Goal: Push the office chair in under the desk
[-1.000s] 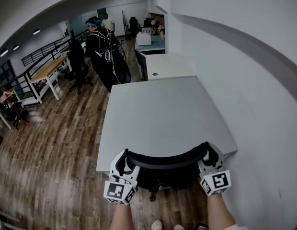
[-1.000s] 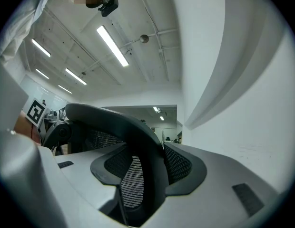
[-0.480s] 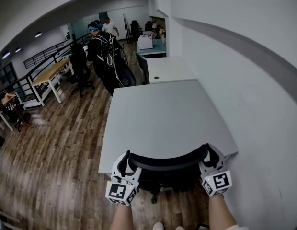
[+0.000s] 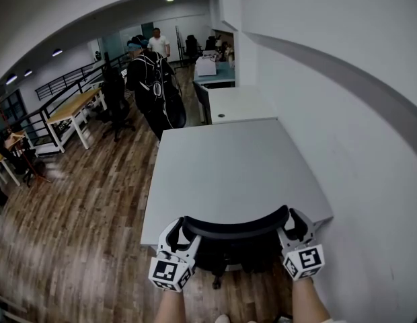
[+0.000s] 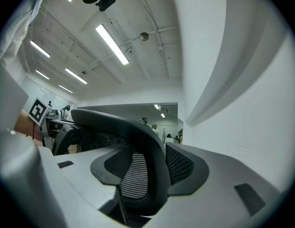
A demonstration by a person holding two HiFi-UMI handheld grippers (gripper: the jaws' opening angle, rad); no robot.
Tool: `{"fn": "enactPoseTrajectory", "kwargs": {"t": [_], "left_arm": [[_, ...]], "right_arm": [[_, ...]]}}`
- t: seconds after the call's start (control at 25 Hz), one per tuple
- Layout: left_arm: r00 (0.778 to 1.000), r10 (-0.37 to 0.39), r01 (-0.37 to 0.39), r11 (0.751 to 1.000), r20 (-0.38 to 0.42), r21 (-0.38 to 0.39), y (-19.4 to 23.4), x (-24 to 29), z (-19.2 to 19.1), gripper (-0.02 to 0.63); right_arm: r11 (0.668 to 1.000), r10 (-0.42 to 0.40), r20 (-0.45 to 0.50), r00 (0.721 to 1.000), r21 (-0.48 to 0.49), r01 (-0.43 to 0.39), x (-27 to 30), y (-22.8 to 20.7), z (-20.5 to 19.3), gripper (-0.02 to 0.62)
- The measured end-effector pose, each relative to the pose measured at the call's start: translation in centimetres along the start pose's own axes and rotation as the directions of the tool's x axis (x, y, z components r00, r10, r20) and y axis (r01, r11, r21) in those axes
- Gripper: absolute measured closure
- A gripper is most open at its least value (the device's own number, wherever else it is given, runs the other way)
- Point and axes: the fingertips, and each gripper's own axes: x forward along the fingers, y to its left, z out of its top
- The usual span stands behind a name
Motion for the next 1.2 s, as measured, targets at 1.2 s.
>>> {"fn": "enactPoseTrajectory", "kwargs": {"t": [1.2], "left_arm": [[0.989,-0.138,0.136,0.99,0.052,0.038,-8.7,-6.4,5.8,0.604]], "right_arm": [[0.983,0.182,0.058,0.982,-0.003,-0.182,-8.5,6.3,6.7,0.561]]}}
